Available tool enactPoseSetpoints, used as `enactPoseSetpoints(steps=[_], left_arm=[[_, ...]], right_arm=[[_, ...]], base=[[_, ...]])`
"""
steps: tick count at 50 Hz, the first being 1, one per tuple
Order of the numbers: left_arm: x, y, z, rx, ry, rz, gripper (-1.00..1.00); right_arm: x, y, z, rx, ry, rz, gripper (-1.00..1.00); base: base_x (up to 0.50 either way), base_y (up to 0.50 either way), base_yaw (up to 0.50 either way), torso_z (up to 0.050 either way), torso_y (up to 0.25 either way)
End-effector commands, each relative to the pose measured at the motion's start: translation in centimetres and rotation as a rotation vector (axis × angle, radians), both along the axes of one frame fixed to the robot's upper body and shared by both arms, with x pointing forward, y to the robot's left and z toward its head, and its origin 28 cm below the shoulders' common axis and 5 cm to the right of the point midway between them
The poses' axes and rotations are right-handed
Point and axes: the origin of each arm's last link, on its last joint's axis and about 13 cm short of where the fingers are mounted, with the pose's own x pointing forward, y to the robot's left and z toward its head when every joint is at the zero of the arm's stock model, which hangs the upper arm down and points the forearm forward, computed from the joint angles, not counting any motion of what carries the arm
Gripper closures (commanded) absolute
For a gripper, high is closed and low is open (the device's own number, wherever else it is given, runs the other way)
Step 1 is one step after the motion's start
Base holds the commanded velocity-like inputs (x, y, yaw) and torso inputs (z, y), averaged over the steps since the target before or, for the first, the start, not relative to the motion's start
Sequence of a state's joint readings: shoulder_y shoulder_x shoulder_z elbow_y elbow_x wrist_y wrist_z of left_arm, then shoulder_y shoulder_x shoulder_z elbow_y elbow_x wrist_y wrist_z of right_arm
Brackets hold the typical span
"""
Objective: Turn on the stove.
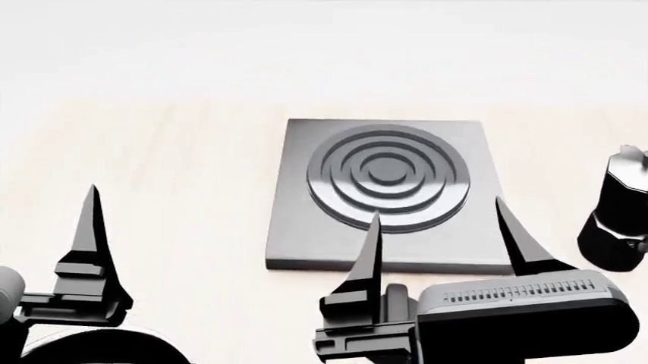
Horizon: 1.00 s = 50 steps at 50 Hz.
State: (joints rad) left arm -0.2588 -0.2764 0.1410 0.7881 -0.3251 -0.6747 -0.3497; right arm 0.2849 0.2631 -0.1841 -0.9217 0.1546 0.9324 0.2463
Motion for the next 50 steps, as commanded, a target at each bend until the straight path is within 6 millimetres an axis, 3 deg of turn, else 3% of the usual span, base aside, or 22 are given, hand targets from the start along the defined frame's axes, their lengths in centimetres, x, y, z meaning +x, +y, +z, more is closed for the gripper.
enactPoseSetpoints(steps=[1, 50], left_arm=[[0.0, 0.0, 0.0, 0.0, 0.001, 0.001, -1.0], [0.1, 0.1, -0.1, 0.003, 0.003, 0.009, -1.0]], right_arm=[[0.0, -0.1, -0.1, 0.0, 0.003, 0.0, -1.0], [2.1, 0.0, -4.0, 0.063, 0.276, 0.018, -1.0]], base=[[0.19, 0.0, 0.0, 0.0, 0.0], [0.0, 0.0, 0.0, 0.0, 0.0]])
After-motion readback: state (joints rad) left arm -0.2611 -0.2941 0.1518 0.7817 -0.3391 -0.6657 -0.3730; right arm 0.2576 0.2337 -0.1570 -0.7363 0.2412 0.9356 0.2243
